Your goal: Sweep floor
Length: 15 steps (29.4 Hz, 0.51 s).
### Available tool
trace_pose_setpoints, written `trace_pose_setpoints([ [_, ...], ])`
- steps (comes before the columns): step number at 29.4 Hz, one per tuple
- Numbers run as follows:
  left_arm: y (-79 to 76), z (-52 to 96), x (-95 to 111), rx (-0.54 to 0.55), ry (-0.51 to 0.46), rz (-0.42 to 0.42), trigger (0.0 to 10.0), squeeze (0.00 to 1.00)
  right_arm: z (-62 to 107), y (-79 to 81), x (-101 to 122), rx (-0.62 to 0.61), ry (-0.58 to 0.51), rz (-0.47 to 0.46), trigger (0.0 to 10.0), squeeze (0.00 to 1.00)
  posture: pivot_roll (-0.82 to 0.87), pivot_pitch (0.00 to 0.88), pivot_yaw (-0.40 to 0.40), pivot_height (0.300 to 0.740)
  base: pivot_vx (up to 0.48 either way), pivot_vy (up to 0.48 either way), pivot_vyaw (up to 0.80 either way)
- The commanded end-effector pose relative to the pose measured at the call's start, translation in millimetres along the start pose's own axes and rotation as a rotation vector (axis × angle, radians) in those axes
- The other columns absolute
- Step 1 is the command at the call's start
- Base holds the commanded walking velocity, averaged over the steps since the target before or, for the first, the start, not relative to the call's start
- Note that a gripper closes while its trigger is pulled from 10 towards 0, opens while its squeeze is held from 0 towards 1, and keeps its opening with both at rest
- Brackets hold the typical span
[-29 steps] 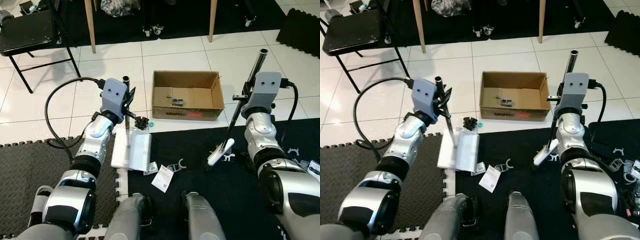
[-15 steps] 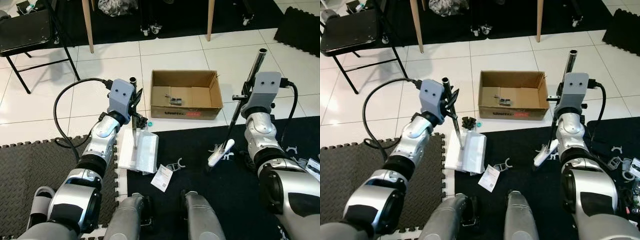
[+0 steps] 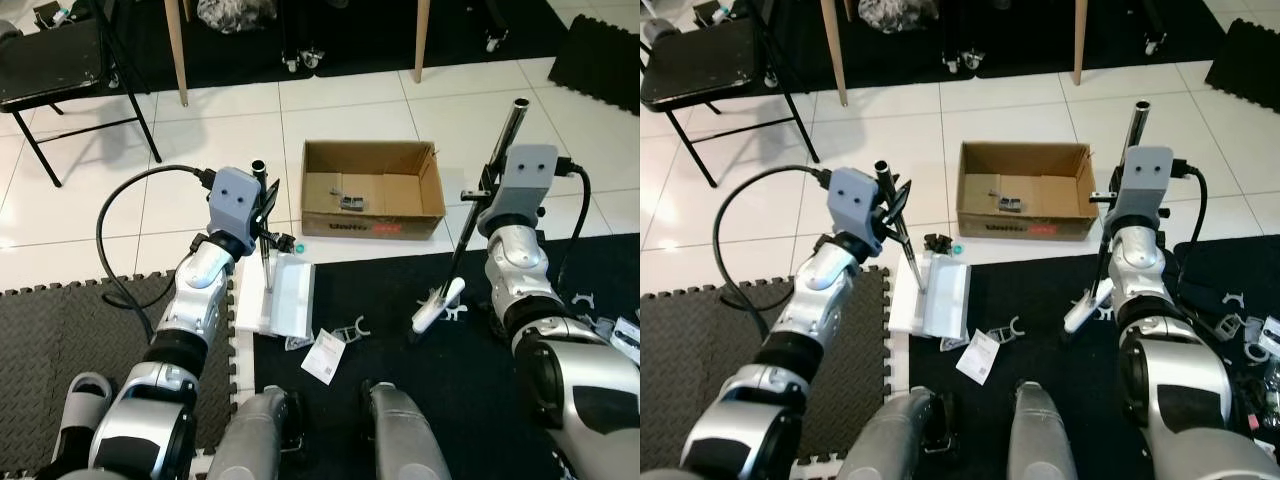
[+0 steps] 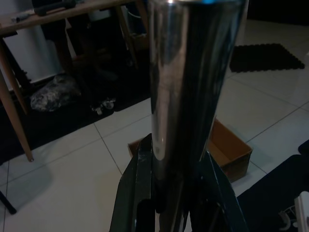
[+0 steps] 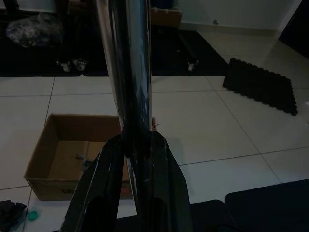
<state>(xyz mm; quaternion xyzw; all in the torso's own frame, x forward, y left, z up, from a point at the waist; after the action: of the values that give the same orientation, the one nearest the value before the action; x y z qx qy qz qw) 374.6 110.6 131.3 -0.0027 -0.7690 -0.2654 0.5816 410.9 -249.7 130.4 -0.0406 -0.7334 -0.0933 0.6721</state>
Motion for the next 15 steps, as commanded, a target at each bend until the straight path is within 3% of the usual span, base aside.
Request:
trace_pose_setpoints([
  [1,-7.6,1.4,8.9,-0.011,-0.035,-0.006,10.0,0.00,-1.8,4.9,3.2,0.014,-0.010,0.000,10.0,0.00,-0.02,0.172,0.040,0.740,0.000,0.000,0.00],
  [9,-20.9,7.1,17.8,-0.034,-0.054,0.000,10.0,0.00,-1.3,9.8,2.0,0.030,-0.010,-0.002,10.0,0.00,-0.03,0.169,0.042,0.740,0.000,0.000,0.00],
  [15,-42.6,8.3,26.2,-0.081,-0.075,0.025,10.0,0.00,0.3,12.0,-0.8,0.038,-0.006,-0.002,10.0,0.00,-0.03,0.174,0.043,0.740,0.000,0.000,0.00],
])
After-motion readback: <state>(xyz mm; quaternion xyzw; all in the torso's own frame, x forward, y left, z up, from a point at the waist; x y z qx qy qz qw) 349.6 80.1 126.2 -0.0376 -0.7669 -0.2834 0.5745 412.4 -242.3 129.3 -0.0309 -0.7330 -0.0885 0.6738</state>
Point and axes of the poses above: a point about 5 cm out from each wrist's last joint towards the gripper, its own z axis pointing back from the gripper into the wrist, its own x axis along the axis of the wrist's last joint, y = z × x, the point moved 5 cm from there along -z, pointing out of the wrist towards the gripper, and after that the axes turned 12 degrees about -z, right-handed, at the moved point
